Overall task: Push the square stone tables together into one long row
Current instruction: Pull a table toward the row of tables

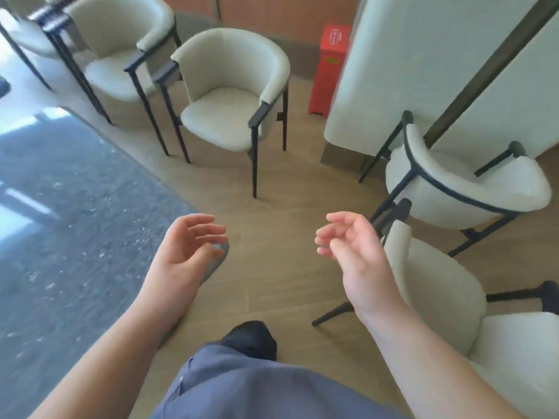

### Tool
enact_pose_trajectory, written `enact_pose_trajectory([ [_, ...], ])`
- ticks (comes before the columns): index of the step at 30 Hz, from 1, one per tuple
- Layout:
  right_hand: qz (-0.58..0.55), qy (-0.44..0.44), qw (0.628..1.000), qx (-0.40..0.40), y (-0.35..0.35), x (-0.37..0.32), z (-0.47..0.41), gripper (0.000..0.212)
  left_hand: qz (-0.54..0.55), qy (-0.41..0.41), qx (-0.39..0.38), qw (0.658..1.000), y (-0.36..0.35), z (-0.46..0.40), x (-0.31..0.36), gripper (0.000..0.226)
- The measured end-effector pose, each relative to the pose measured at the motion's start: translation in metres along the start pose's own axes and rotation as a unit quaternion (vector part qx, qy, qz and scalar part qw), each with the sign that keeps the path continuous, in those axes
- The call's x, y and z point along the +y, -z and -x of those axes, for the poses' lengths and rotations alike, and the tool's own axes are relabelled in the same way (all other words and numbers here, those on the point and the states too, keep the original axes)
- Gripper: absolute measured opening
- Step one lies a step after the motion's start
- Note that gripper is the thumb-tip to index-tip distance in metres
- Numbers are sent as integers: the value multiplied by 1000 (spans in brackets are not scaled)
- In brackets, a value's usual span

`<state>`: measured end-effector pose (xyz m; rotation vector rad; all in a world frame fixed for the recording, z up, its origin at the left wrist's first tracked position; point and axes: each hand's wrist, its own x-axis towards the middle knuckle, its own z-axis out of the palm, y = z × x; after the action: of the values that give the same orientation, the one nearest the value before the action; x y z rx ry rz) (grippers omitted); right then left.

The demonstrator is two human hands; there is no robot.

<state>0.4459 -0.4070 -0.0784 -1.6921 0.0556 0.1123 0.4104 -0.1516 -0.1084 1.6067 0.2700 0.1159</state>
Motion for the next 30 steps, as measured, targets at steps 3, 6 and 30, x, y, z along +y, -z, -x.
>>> enact_pose_trajectory([
  [3,5,0,998,-57,-20,0,-69,33,0,9,54,998,0,-49,-6,43],
  [6,28,-4,995,-100,-44,-1,-140,33,2,16,87,996,4,-109,-12,46],
  [30,67,6,890,-452,-186,-51,-575,39,19,66,439,896,-9,-398,15,45],
])
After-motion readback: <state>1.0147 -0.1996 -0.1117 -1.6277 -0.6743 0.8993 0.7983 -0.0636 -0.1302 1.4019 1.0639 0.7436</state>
